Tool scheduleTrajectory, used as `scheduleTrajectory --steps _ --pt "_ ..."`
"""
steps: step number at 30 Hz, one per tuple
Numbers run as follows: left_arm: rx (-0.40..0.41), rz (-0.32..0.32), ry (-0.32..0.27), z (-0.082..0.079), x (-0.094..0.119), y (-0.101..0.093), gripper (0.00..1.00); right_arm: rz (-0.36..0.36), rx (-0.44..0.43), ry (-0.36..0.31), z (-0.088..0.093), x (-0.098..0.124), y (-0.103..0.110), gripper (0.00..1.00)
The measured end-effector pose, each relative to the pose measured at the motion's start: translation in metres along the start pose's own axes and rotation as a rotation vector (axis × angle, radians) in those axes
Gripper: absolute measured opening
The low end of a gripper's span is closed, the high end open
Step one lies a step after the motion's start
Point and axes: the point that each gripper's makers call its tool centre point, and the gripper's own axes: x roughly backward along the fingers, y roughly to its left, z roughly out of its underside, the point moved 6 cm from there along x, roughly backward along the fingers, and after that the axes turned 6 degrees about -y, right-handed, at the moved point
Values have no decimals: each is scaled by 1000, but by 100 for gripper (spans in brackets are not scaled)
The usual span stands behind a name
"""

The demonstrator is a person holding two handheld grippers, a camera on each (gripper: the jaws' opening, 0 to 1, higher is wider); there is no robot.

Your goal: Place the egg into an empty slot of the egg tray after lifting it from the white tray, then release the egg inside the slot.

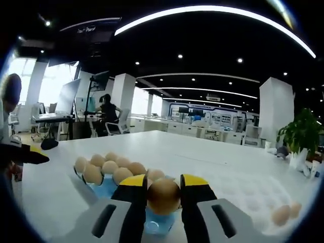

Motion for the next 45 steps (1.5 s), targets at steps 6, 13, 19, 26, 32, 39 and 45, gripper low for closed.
scheduleTrajectory --steps 6,13,19,26,32,39,45 --pt "-6 6 8 1 -1 0 99 -31 1 -6 -4 -6 11 26" --pt "-7 4 11 1 -1 2 99 -73 8 -11 -7 -14 27 26" --pt "-9 -3 14 1 0 6 99 -103 13 -10 -7 -21 39 26" --pt "-6 -9 15 2 1 10 98 -139 -3 -1 -3 -29 54 26" --pt "-3 -16 17 3 2 12 98 -173 -6 6 0 -35 63 26" --pt "-1 -18 19 3 2 11 98 -192 6 25 6 -40 74 26" --pt "5 -22 19 4 1 14 98 -201 14 46 15 -46 77 26"
